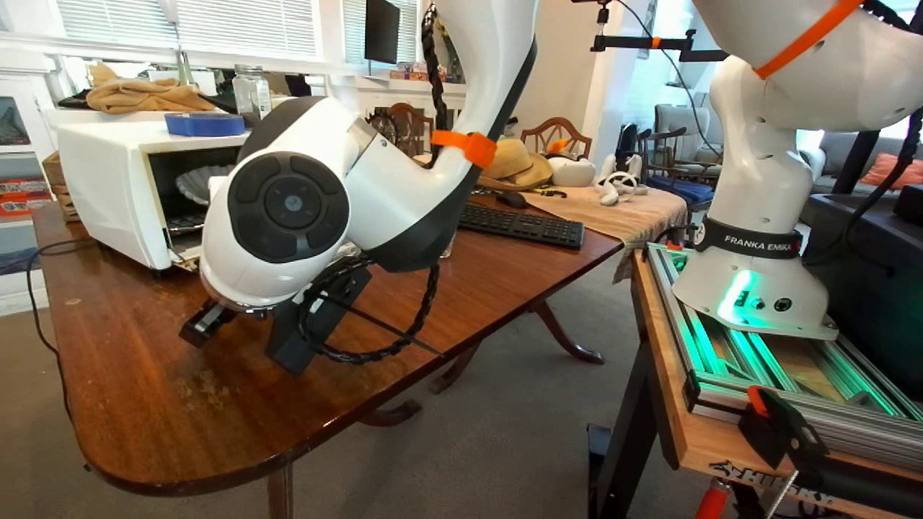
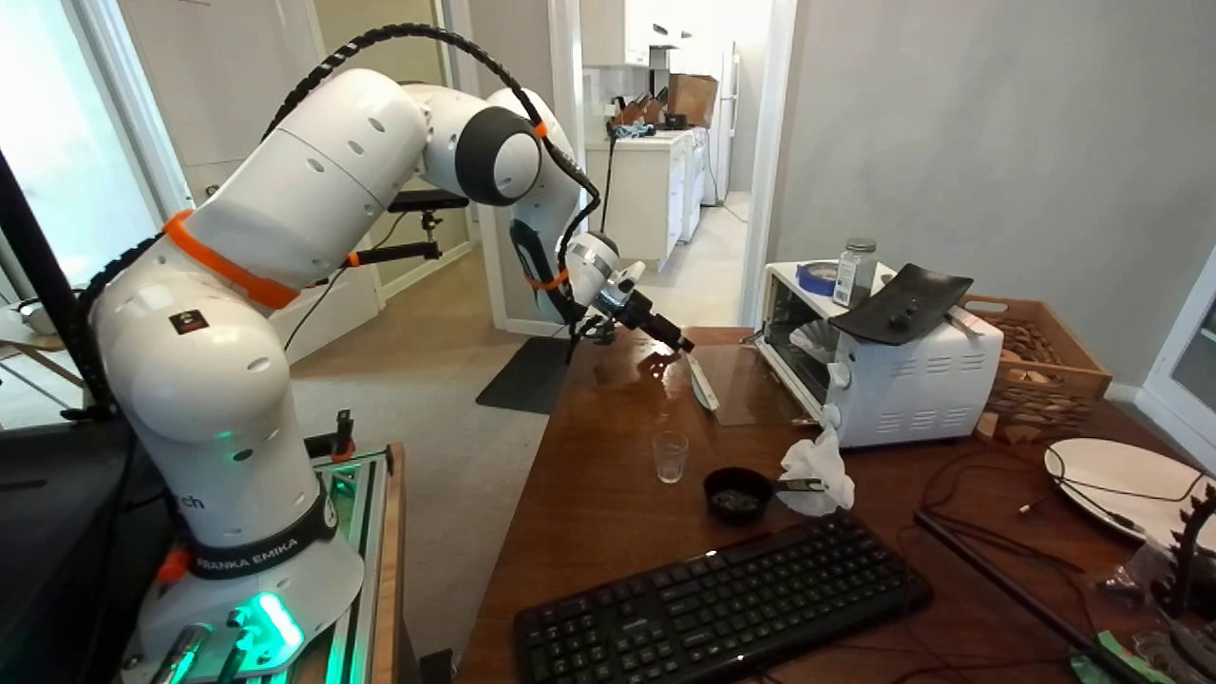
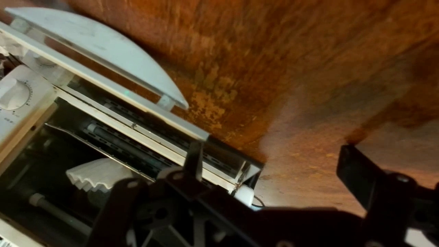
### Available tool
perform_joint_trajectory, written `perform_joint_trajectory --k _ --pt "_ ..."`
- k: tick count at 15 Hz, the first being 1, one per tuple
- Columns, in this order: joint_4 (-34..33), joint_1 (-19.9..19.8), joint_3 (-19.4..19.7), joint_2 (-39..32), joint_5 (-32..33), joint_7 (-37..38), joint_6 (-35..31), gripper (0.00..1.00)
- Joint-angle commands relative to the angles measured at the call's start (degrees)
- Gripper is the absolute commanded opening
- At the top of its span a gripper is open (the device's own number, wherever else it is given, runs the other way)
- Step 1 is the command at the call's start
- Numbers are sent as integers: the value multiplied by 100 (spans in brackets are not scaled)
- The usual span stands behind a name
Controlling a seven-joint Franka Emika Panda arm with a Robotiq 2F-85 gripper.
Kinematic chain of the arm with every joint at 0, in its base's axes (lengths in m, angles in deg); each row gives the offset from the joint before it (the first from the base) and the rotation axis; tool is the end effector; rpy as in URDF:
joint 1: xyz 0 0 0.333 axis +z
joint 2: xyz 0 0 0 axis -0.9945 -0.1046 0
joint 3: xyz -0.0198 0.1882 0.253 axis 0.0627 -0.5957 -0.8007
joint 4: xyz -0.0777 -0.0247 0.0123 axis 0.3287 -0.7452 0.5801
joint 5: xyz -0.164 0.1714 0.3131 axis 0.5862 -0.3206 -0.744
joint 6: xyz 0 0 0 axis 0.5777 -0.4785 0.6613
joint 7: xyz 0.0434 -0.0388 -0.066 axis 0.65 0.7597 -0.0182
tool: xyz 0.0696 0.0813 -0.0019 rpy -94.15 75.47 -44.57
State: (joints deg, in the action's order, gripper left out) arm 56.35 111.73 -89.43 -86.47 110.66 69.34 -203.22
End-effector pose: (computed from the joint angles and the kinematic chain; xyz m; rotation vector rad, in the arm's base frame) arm 0.5554 0.4054 0.1337 2.4061 0.0920 1.0870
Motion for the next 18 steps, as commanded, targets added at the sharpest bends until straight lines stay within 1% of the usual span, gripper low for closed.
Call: perform_joint_trajectory --k 1,7,9,12,18 --pt "272 37 0 125 -290 58 525 100" --pt "541 20 -102 287 -836 83 1389 100" --pt "613 37 -70 355 -992 59 1745 100" --pt "538 6 14 317 -1092 -90 2294 100" --pt "296 -21 115 239 -946 -410 2524 100"
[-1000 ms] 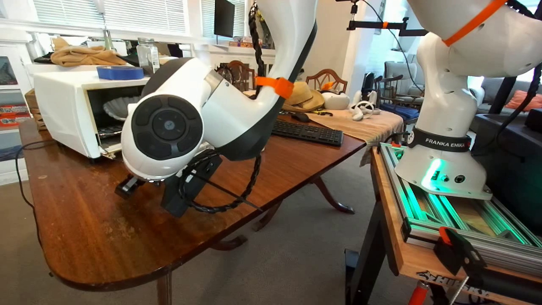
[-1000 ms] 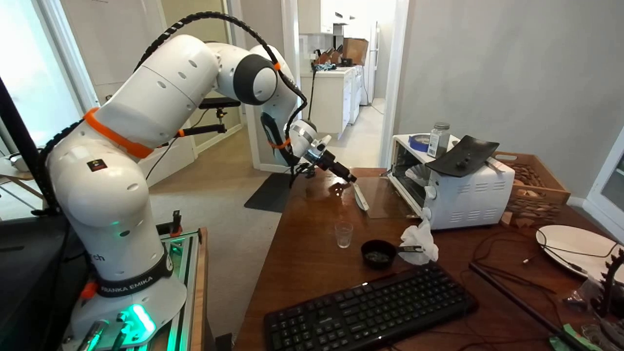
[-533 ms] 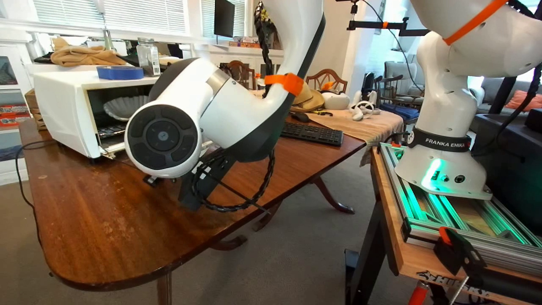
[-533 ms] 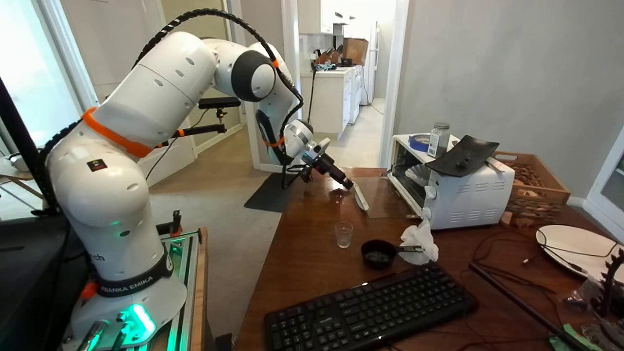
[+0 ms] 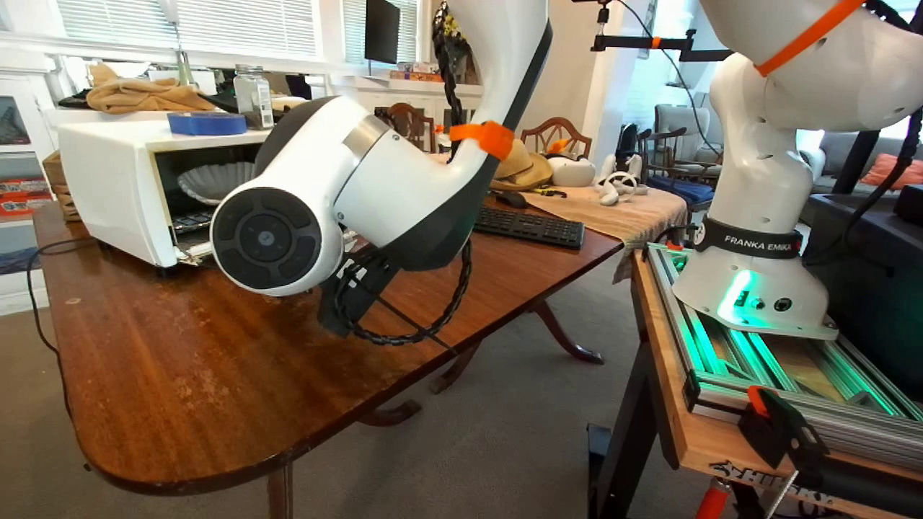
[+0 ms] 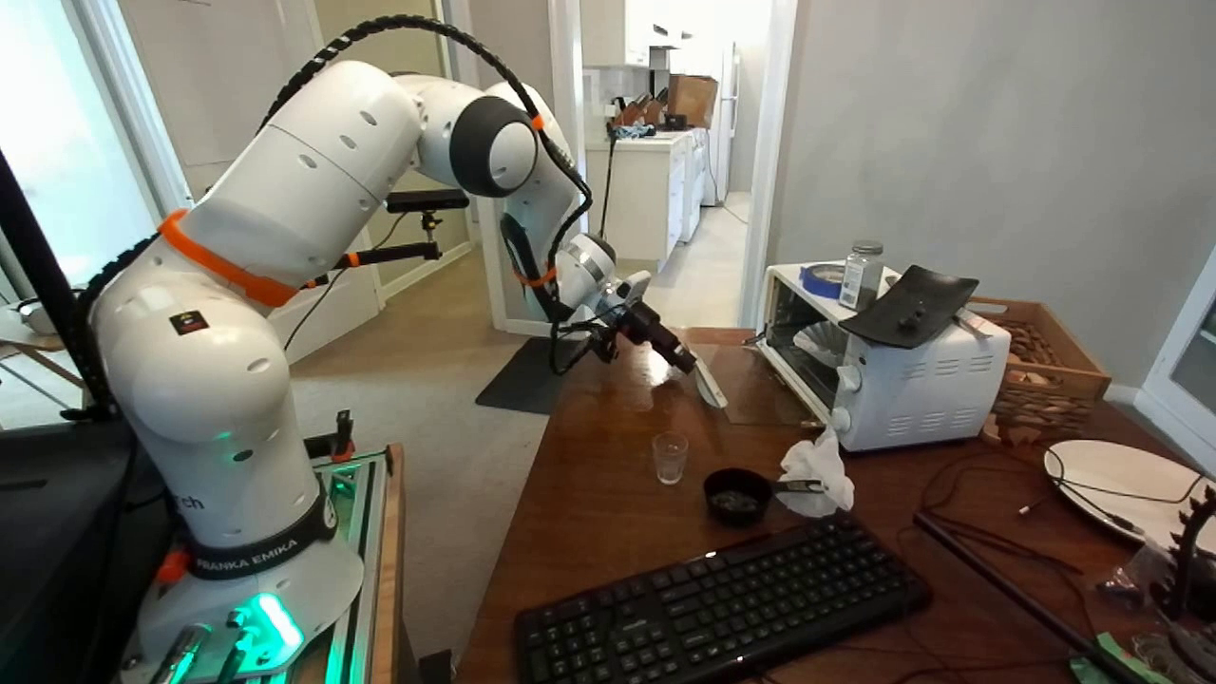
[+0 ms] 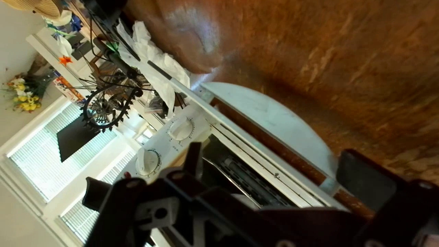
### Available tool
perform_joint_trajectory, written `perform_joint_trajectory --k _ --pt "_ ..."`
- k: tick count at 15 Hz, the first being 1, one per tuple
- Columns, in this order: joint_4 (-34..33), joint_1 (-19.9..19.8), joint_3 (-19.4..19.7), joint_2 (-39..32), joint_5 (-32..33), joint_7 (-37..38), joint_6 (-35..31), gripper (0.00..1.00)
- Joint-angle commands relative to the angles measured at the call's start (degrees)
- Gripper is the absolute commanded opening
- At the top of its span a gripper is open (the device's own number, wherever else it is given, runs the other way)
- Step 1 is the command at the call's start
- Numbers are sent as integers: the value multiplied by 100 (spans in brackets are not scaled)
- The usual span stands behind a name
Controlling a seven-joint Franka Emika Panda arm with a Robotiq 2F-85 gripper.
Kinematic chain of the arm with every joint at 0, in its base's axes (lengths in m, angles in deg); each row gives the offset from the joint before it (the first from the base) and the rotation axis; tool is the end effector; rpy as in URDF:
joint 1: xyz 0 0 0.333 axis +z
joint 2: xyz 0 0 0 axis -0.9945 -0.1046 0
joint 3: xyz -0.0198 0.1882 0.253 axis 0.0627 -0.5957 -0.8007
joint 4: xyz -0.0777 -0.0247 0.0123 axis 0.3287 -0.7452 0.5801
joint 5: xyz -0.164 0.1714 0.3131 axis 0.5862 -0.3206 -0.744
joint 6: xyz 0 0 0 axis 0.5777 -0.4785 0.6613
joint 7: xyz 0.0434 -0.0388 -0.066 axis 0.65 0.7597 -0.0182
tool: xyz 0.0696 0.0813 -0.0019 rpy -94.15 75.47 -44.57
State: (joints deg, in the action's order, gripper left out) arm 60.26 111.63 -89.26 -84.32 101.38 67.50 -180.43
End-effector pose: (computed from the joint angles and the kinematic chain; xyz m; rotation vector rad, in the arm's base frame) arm 0.5471 0.3407 0.1361 2.0832 -0.1532 0.8587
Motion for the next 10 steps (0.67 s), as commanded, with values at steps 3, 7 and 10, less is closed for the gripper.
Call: perform_joint_trajectory --k 3,7,10 --pt "-96 101 115 149 -56 -368 689 100" --pt "-36 186 86 400 -62 -508 1510 100" --pt "11 221 68 651 -61 -602 2207 100"
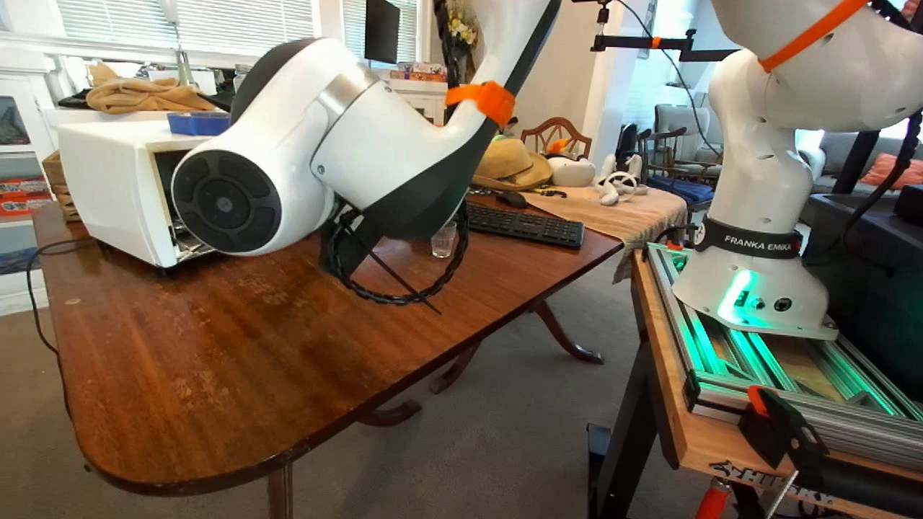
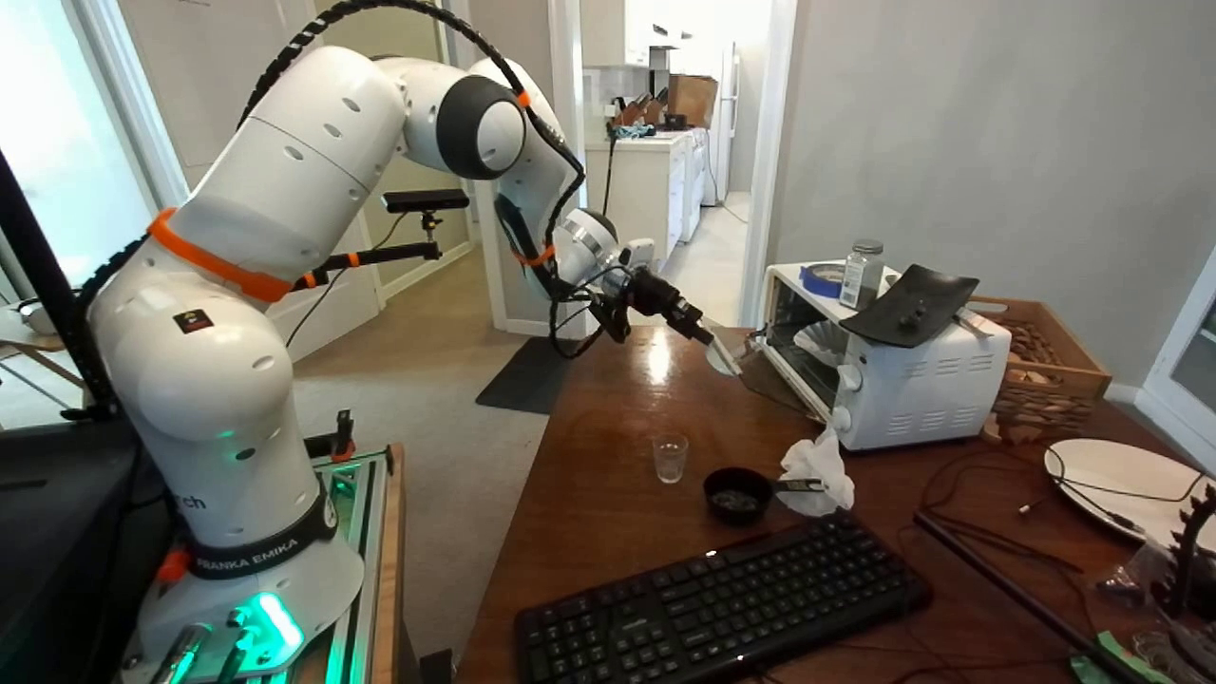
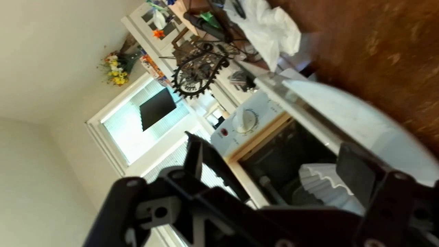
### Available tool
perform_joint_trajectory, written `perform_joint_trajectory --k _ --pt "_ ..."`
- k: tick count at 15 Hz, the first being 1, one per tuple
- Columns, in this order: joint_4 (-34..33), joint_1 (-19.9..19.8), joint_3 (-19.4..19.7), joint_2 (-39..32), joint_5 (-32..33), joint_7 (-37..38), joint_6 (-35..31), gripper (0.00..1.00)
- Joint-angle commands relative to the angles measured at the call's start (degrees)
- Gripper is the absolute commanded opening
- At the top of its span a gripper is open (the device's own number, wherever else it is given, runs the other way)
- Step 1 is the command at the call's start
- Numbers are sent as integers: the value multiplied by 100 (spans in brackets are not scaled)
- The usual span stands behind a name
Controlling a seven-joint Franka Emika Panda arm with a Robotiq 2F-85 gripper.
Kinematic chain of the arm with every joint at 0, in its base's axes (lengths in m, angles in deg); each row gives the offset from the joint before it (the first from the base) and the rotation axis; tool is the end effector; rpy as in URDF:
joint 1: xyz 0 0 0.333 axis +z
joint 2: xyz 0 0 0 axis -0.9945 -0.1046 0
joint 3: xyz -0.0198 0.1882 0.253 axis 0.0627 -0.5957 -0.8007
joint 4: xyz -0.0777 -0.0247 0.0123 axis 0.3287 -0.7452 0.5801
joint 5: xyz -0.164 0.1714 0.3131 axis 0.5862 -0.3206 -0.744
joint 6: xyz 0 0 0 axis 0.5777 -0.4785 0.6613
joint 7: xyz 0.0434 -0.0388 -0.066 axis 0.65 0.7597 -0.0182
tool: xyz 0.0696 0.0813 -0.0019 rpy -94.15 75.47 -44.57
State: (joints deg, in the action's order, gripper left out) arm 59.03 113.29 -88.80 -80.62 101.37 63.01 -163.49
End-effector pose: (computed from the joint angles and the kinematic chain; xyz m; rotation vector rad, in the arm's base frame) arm 0.5542 0.3234 0.2009 1.8097 -0.2294 0.8364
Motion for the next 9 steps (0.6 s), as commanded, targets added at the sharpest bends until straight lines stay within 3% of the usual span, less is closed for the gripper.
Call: perform_joint_trajectory --k 1,5,9 --pt "143 40 21 358 -33 -198 695 100" --pt "67 -127 3 547 107 -526 946 100" --pt "-59 -167 -144 424 350 -694 301 100"
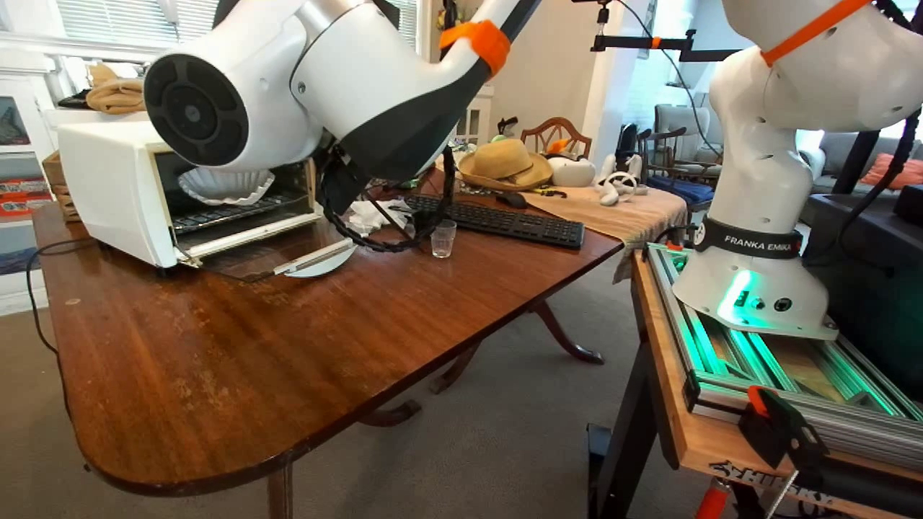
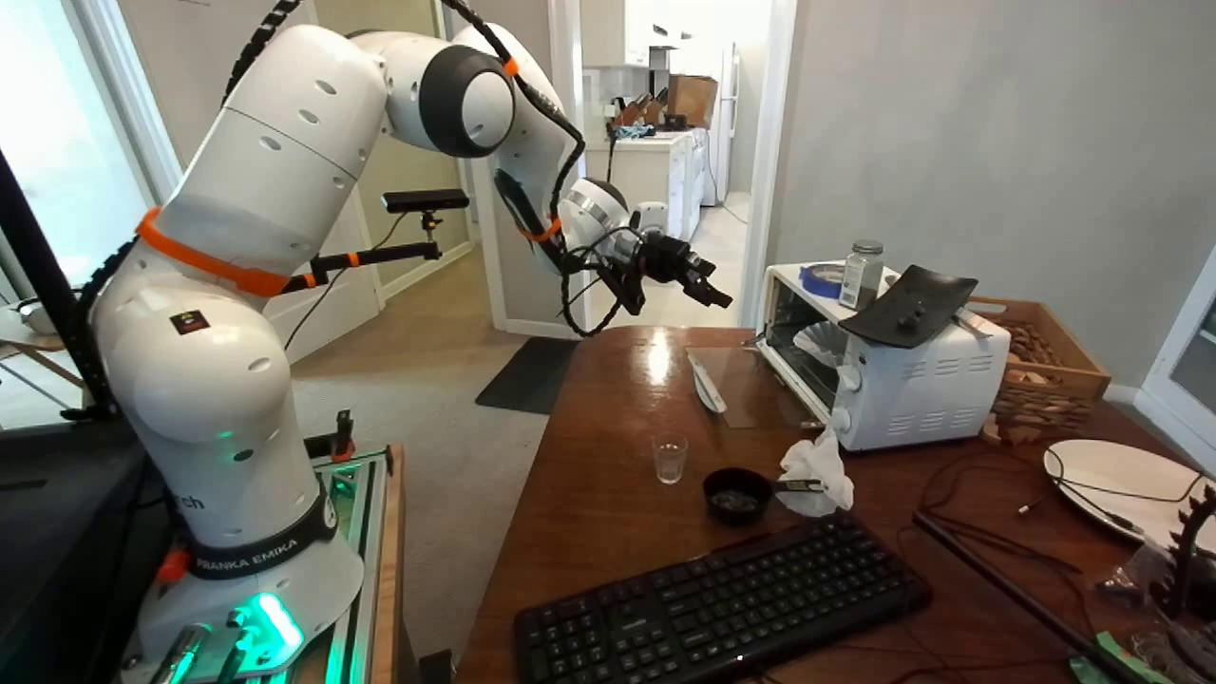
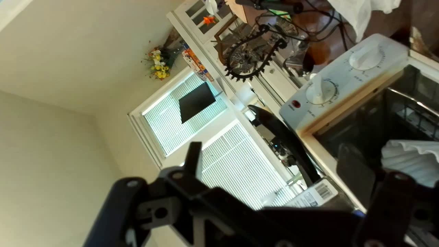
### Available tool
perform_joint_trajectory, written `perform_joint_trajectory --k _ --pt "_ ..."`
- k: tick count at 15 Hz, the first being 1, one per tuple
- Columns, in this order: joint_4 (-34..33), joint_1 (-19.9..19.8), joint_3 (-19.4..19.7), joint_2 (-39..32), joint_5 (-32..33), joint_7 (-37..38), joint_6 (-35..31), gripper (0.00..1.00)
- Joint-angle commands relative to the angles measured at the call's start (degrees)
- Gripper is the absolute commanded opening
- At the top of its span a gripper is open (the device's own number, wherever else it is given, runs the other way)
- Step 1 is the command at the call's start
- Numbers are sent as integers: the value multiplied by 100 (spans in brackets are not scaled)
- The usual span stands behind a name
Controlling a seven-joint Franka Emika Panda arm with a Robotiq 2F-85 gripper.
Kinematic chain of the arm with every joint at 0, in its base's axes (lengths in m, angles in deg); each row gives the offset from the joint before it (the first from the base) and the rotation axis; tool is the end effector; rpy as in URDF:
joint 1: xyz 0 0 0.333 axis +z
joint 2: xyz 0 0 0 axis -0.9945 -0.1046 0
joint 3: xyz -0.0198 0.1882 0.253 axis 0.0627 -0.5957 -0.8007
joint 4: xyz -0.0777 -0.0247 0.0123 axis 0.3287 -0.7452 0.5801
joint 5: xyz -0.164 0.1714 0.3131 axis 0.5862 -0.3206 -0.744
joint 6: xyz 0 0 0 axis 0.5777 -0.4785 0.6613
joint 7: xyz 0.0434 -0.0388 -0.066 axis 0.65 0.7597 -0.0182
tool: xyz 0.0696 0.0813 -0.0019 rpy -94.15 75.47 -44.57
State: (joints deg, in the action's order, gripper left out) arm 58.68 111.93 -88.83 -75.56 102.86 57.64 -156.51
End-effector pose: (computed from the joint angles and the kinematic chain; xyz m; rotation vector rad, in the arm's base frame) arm 0.5694 0.3015 0.2702 1.6923 -0.2796 0.8139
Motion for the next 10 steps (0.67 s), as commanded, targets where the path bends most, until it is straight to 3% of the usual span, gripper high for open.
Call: perform_joint_trajectory --k 1,10 --pt "-21 3 -165 -95 245 -220 -509 100" --pt "-41 128 -228 -121 281 -264 -531 100"
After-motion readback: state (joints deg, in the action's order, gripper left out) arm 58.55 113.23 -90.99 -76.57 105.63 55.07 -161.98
